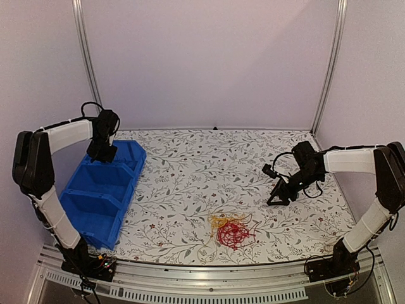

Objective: Untangle the cables

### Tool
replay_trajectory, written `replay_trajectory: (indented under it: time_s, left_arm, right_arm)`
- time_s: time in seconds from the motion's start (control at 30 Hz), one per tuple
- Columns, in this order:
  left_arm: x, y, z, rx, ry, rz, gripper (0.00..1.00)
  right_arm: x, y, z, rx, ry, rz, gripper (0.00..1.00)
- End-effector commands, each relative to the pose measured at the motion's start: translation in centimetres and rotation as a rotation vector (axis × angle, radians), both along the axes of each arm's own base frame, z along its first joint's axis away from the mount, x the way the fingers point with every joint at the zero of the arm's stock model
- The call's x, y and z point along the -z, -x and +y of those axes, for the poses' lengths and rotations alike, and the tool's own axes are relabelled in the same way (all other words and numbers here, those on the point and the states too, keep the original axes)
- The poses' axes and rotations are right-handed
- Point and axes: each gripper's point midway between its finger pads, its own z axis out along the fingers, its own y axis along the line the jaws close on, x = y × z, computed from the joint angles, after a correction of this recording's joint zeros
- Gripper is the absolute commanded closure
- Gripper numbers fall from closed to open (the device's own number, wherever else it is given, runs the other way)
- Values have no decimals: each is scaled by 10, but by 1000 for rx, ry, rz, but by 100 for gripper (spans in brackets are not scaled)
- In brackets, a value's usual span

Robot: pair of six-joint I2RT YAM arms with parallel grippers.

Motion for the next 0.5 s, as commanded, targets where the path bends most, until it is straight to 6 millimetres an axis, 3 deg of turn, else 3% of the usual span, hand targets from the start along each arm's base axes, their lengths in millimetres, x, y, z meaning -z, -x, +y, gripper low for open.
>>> replay_trajectory:
  time_s: [0.0,0.13,0.2,0.33,0.47]
  left_arm:
    - [-2,-19,-17,47,6,-30,100]
    - [-37,-31,-43,99,18,-137,100]
    - [-67,-39,-65,147,50,-221,96]
    - [-138,-42,-134,334,174,-403,89]
    - [-208,-25,-207,559,325,-594,73]
  right_arm:
    - [-2,-3,2,-8,5,-7,38]
    - [-14,-11,2,7,1,-60,38]
    - [-28,-17,3,16,-12,-107,38]
    - [-74,-34,6,31,-39,-244,38]
    - [-132,-52,1,67,-40,-418,37]
